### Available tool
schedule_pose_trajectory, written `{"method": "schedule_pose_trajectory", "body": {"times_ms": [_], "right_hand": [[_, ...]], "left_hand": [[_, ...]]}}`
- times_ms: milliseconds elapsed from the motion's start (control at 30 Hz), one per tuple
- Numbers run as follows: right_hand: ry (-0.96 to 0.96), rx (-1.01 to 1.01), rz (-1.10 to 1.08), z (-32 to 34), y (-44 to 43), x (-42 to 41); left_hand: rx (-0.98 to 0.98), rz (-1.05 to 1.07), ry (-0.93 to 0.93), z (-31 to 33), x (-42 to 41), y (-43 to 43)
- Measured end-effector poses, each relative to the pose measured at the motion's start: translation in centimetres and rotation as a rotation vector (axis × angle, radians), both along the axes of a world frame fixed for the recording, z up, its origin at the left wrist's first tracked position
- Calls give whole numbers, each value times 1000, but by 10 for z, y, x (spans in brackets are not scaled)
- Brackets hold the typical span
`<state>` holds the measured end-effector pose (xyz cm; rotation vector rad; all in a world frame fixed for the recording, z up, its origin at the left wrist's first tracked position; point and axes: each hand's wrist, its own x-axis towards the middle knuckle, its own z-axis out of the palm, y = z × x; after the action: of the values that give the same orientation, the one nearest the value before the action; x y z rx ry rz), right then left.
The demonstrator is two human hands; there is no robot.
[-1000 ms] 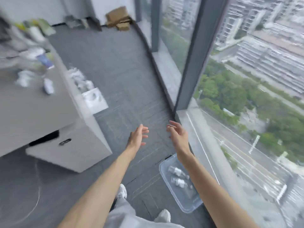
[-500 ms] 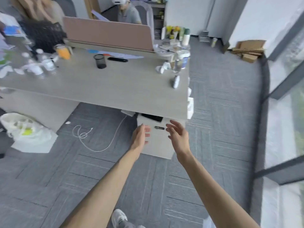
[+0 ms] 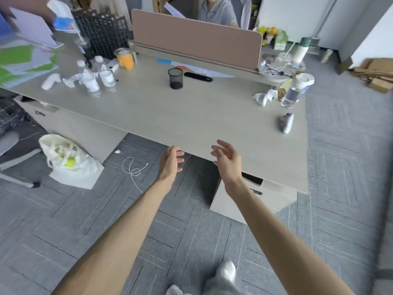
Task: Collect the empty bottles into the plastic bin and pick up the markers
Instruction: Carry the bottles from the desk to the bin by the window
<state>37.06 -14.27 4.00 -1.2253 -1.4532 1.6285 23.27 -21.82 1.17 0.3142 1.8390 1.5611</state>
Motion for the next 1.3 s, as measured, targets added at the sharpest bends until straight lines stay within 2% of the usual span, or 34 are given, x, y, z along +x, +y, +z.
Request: {"method": "schedule_pose_trajectory", "body": {"times_ms": [167, 367, 733, 933, 1300], "right_hand": [[-4, 5, 92, -14, 55, -70], [-9, -43, 270, -23, 110, -160], [-80, -28, 566, -27, 114, -308], [-134, 12, 603, -38, 107, -380], [-203, 12, 433, -52, 94, -475]], "left_hand": [[-16, 79, 47, -4, -61, 28], [-54, 267, 87, 7, -137, 60], [-35, 544, 86, 11, -250, 37], [-66, 496, 86, -14, -326, 16], [-186, 390, 112, -46, -454, -15]]}}
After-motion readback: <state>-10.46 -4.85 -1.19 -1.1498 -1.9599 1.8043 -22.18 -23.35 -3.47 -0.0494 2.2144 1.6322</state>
